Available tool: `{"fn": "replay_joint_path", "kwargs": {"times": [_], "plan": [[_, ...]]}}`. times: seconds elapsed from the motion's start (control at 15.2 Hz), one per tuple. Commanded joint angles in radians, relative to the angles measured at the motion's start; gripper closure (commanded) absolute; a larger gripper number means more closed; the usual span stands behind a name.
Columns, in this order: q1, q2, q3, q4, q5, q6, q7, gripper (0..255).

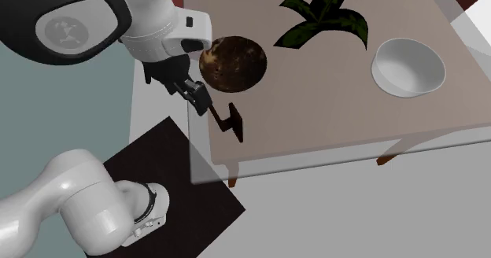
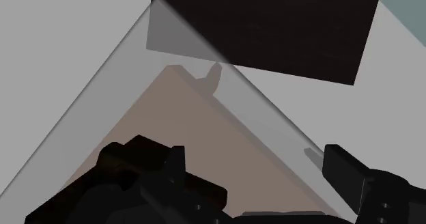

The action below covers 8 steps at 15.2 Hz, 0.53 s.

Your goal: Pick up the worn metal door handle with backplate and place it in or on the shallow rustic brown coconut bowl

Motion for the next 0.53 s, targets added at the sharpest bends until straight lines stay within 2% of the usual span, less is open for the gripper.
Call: {"fn": "replay_joint_path", "kwargs": {"times": [0.0, 0.46], "plan": [[0.000, 0.000, 0.000, 0.000, 0.000, 0.000, 0.000, 0], [-0.119, 0.045, -0.138, 0.068, -0.003, 0.097, 0.057, 0]]}}
